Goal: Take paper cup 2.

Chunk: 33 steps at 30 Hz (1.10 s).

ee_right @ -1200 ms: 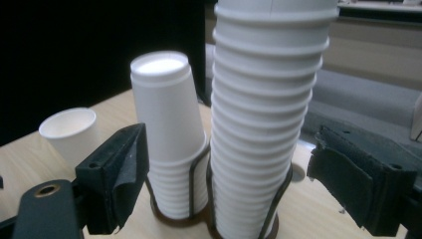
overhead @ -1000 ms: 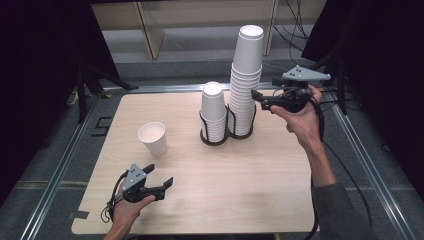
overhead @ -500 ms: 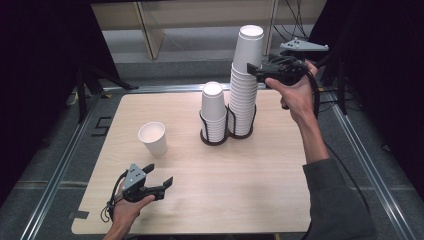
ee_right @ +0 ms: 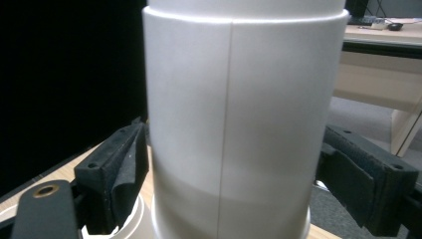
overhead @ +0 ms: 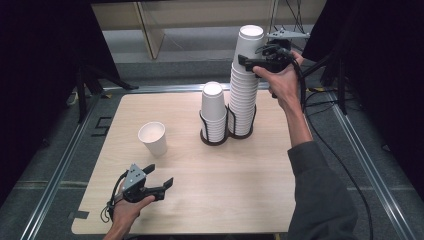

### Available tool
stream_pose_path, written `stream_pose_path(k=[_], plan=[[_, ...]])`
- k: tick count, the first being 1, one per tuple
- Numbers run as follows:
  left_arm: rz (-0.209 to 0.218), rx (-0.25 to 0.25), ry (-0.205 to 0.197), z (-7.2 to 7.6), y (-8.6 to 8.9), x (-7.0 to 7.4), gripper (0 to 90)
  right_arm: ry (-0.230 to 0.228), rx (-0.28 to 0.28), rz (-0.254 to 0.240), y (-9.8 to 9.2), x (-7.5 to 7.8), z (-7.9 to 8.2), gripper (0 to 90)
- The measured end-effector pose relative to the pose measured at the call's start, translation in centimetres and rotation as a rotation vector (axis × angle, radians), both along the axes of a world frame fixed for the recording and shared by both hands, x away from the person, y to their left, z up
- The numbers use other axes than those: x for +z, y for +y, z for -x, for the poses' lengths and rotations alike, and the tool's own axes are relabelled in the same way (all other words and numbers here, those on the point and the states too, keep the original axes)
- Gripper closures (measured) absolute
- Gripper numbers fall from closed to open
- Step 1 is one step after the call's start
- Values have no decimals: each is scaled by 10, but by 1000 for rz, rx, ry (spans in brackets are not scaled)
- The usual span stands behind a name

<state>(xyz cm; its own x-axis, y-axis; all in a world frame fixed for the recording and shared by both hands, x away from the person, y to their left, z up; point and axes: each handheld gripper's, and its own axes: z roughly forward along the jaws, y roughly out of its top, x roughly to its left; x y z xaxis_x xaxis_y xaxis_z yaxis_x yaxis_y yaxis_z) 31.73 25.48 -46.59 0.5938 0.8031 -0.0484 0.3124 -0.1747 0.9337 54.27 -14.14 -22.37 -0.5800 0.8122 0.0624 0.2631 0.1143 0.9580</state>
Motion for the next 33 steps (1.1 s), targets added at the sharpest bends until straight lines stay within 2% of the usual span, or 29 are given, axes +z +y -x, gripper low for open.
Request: stream_pose_path(k=[3, 6, 7, 9, 10, 11, 13, 14, 16, 21, 23, 25, 29, 31, 33], plan=[[1, 0, -2, 0, 0, 0, 147, 14, -6, 0, 2, -1, -4, 144], [-21, 5, 14, 1, 0, 1, 147, 24, 2, -12, 5, -2, -9, 136], [-10, -9, -1, 0, -1, 0, 147, 31, -1, -5, 6, -2, -9, 140], [-7, 2, 5, 1, -1, 0, 147, 23, 4, -1, 6, -1, -10, 145], [-18, -6, 1, 0, 0, 0, 147, 14, 5, 4, 5, -1, -10, 149], [-11, -3, 0, 0, -1, 0, 147, 28, 1, -8, 6, 0, -9, 152], [-13, -4, 1, 0, 0, 0, 147, 14, -1, 0, 5, 2, -10, 159], [-21, 8, 17, 1, 0, 1, 147, 13, 4, -14, 4, 3, -9, 161], [-9, -5, 2, 0, 0, 0, 147, 4, 7, -47, 2, 10, -8, 166], [-26, -2, 10, 1, 0, 1, 147, -12, 2, -45, -1, 18, -5, 171], [-17, -1, 8, 1, -1, 0, 147, -9, 4, -63, -1, 21, -2, 172], [-16, -10, 1, 0, 0, 0, 147, -15, 0, -48, -1, 24, -2, 172], [-21, 6, 20, 1, 0, 1, 147, -33, 0, -41, -1, 28, -1, 174], [-22, 2, 13, 1, 0, 1, 147, -32, -6, -53, -1, 30, 1, 175], [-14, -7, 3, 0, 0, 0, 147, -56, 0, -73, -4, 35, 2, 175]])
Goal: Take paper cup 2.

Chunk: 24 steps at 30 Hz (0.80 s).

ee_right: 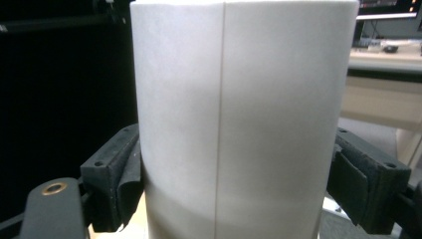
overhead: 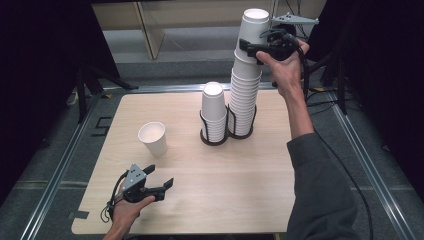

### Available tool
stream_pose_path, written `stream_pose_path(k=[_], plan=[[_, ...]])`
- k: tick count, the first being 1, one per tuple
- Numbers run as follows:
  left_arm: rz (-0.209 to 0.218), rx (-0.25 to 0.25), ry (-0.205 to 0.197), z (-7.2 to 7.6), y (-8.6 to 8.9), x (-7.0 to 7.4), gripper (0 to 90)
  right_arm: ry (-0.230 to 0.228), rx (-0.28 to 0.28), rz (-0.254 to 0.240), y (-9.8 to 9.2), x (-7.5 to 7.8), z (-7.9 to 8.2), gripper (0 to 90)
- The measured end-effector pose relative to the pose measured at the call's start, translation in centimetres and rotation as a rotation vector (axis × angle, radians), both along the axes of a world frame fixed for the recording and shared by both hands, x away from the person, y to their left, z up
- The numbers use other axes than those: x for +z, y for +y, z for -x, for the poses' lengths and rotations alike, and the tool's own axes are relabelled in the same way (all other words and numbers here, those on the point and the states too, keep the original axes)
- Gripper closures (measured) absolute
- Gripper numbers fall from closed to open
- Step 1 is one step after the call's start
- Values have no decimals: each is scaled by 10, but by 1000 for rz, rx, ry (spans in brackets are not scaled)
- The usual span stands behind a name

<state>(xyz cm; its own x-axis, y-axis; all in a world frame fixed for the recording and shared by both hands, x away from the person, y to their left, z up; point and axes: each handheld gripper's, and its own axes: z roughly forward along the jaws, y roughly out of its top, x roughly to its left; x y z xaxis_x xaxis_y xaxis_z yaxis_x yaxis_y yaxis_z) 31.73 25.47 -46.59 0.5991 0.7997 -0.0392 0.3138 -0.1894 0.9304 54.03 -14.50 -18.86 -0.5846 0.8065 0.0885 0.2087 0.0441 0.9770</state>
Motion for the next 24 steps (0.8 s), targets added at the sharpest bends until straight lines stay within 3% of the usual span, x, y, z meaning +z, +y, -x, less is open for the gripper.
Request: stream_pose_path(k=[6, 17, 21, 24], plan=[[1, -4, -2, 0, 1, 0, 147, -24, -1, -21, -3, 15, 4, 175], [-12, 10, 20, 2, 0, 1, 147, -123, 8, -52, -13, 62, 28, 175], [-12, 6, 17, 1, 0, 1, 147, -128, 12, -31, -17, 64, 39, 175], [-8, 4, 8, 1, 1, 0, 147, -129, 24, -23, -21, 56, 51, 175]])
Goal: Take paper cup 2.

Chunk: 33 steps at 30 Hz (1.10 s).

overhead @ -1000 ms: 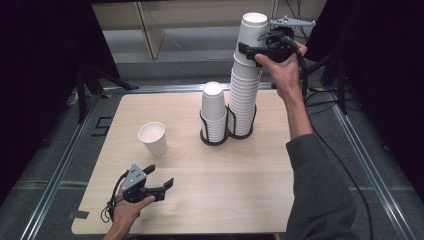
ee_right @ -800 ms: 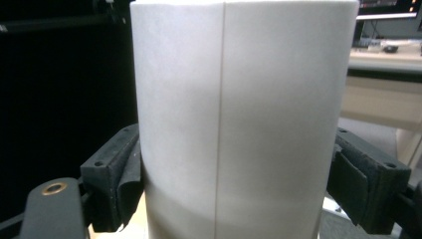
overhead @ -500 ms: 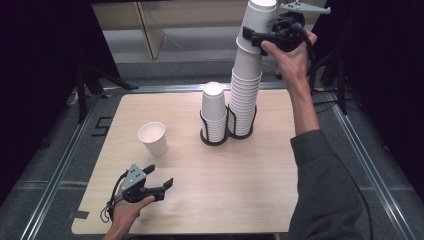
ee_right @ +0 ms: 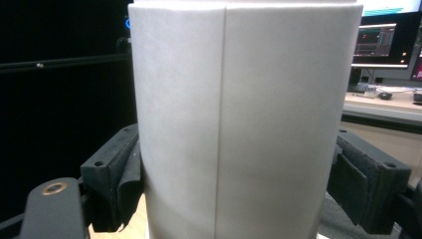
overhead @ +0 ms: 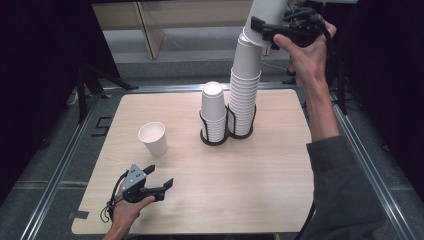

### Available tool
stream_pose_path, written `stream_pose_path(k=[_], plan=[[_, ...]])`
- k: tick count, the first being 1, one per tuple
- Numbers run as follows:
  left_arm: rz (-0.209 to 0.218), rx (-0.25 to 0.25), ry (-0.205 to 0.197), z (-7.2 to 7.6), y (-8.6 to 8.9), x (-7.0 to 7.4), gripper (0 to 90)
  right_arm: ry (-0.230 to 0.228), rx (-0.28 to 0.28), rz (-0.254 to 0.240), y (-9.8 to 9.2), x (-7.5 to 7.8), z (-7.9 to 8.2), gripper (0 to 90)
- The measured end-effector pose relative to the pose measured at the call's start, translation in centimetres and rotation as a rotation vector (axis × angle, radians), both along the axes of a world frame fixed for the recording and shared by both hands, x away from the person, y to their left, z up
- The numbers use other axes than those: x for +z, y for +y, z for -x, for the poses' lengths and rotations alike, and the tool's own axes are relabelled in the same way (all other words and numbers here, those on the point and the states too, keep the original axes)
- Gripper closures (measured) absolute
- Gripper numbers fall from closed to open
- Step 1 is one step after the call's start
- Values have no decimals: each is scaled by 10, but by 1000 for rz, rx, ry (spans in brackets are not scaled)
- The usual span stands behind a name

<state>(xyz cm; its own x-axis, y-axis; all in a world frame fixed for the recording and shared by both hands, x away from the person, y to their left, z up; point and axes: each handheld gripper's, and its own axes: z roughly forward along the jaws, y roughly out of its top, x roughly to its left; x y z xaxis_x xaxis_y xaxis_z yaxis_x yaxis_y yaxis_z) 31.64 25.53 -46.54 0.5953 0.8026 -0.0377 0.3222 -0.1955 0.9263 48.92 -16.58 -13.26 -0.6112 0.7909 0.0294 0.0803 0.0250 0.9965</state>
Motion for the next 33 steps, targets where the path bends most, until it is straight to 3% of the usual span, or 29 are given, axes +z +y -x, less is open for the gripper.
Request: stream_pose_path(k=[2, 4, 5, 9, 13, 14, 15, 17, 18, 19, 20, 21, 23, 26, 28, 29, 31, 32, 33], plan=[[7, -3, -8, -1, 0, 0, 147, 4, 18, 1, -1, -7, 8, 175], [6, -1, -5, -1, 1, 0, 147, 15, 26, 32, -3, -16, 18, 175], [2, 8, 5, 0, 1, 0, 146, 17, 48, 27, -5, -26, 30, 175], [5, 4, 6, -1, 0, -1, 147, 15, 77, 25, -8, -39, 47, 175], [3, -1, -2, -2, 0, -2, 146, 20, 115, -2, -5, -65, 71, 175], [6, -1, -3, -2, 0, -2, 146, 48, 135, -4, 0, -80, 81, 174], [8, -1, -3, -2, 0, -2, 146, 48, 135, -4, 0, -80, 81, 174], [-1, 9, 9, 0, 0, -1, 146, 45, 146, 20, 6, -94, 87, 174], [12, -9, -15, -1, 0, -1, 146, 51, 152, 26, 8, -101, 89, 174], [14, 0, -7, 0, 0, -1, 146, 54, 161, 23, 12, -108, 91, 174], [30, -10, -26, -2, 0, -1, 146, 77, 188, 21, 20, -123, 95, 174], [32, -7, -27, -2, 0, -1, 146, 77, 188, 21, 20, -123, 95, 174], [39, -2, -22, 0, -1, 0, 146, 72, 201, 25, 29, -139, 96, 174], [65, -31, -53, -3, -2, 0, 146, 87, 234, 23, 42, -162, 95, 174], [58, -25, -50, -2, -2, 2, 146, 94, 245, 33, 48, -173, 93, 174], [84, -44, -74, -4, -3, 1, 146, 116, 255, 20, 52, -180, 92, 174], [77, -23, -55, -3, -3, 2, 146, 124, 272, 20, 57, -189, 90, 174], [90, -32, -69, -6, -3, 2, 146, 150, 284, 9, 61, -199, 89, 174], [90, -32, -69, -6, -3, 2, 146, 150, 284, 9, 61, -199, 89, 174]])
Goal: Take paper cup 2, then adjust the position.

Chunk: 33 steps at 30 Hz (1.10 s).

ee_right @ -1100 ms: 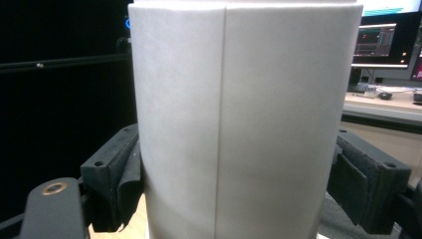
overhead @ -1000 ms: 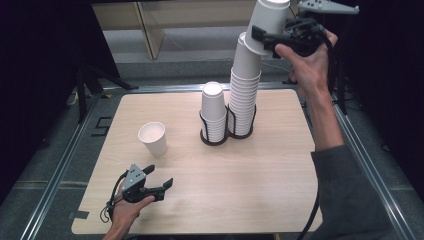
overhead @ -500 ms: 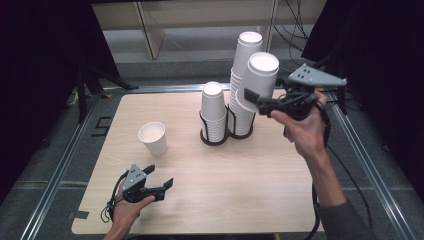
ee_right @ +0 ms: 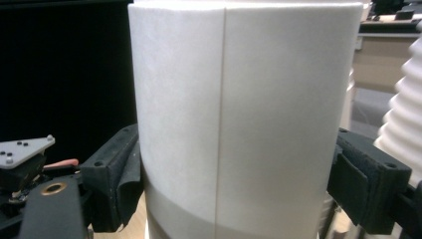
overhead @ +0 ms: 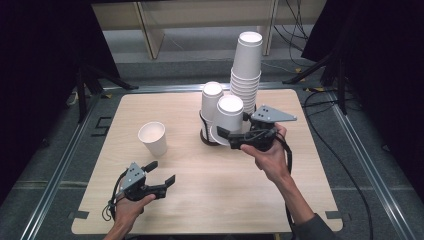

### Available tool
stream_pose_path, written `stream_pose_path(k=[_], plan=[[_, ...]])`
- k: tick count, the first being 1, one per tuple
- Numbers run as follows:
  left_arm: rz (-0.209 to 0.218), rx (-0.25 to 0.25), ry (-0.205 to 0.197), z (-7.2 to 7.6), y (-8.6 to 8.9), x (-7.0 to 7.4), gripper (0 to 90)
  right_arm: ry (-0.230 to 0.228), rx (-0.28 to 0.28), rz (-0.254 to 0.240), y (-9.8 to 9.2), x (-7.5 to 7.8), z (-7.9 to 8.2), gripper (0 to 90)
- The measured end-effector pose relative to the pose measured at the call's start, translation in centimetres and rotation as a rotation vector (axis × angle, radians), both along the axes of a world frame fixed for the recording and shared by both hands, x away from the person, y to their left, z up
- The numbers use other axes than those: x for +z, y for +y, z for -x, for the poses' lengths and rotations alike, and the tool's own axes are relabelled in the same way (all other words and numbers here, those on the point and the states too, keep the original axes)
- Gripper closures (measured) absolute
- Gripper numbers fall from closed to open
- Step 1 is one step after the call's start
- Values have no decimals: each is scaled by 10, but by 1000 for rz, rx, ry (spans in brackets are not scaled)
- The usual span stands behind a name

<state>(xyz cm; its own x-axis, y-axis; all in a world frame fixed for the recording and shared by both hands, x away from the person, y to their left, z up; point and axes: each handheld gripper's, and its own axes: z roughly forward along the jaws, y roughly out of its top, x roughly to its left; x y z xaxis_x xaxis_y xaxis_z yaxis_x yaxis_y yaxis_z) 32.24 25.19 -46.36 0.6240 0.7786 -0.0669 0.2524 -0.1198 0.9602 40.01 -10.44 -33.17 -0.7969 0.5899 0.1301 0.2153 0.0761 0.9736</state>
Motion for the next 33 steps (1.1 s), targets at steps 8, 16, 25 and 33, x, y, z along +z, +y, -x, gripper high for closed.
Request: stream_pose_path(k=[8, 16, 25, 33], plan=[[-18, -60, -32, -6, -11, 0, 146, 43, 23, 10, 14, -23, -6, 173], [2, -67, -38, -6, -13, -2, 145, 79, 58, 19, 25, -42, -5, 172], [9, -79, -45, -4, -14, 1, 146, 108, 96, 47, 42, -64, -3, 172], [22, -95, -37, -2, -16, 0, 145, 126, 133, 59, 53, -77, -1, 172]])
